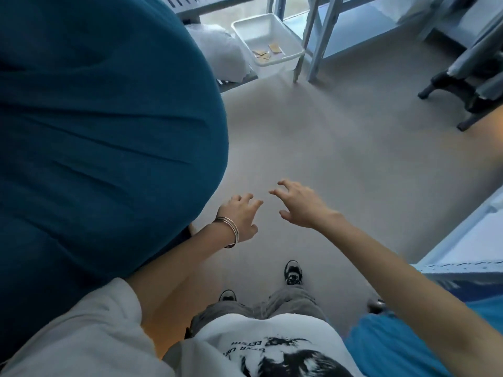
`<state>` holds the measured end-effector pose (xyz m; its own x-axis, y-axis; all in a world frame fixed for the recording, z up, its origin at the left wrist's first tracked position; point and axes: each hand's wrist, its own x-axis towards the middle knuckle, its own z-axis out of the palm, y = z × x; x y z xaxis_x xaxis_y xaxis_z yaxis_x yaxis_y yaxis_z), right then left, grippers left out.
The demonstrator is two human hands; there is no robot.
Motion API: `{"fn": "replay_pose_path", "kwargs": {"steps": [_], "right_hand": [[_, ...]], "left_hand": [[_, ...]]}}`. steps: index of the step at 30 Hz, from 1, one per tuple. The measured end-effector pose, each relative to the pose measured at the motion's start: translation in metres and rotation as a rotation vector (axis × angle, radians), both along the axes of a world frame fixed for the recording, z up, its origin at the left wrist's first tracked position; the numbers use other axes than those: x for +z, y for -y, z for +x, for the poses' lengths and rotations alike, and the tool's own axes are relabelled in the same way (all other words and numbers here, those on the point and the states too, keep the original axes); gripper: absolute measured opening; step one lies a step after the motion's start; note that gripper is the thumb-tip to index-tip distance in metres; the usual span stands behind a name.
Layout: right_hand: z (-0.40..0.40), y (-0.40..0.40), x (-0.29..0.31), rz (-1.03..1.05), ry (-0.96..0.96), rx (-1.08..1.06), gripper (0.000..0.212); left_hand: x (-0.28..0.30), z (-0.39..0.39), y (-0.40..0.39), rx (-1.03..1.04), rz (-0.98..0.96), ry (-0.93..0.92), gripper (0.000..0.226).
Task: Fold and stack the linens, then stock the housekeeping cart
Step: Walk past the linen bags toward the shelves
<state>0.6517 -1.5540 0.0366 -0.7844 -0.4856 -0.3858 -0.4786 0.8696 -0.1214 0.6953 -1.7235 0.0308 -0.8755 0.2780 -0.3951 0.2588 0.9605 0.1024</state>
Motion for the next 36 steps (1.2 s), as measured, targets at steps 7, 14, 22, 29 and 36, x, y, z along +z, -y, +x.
{"fn": "replay_pose_path", "kwargs": {"steps": [7, 14, 22, 29, 36], "right_hand": [[-0.080, -0.072, 0.008, 0.017, -0.012, 0.076, 0.057], [-0.143, -0.129, 0.011, 0.042, -0.001, 0.131, 0.059], [-0.200, -0.144, -0.002, 0.039, 0.014, 0.156, 0.059], [-0.290, -0.133, 0.009, 0.058, -0.005, 0.174, 0.058], [-0.393, -0.102, 0.029, 0.046, -0.065, 0.191, 0.065]], "left_hand": [[0.001, -0.067, -0.081, 0.083, -0.003, -0.010, 0.063], [0.009, -0.126, -0.135, 0.175, 0.019, -0.040, 0.065], [0.001, -0.189, -0.154, 0.242, 0.049, 0.006, 0.065], [0.000, -0.278, -0.139, 0.296, 0.089, -0.018, 0.064], [0.017, -0.375, -0.108, 0.322, 0.066, -0.088, 0.064]]}}
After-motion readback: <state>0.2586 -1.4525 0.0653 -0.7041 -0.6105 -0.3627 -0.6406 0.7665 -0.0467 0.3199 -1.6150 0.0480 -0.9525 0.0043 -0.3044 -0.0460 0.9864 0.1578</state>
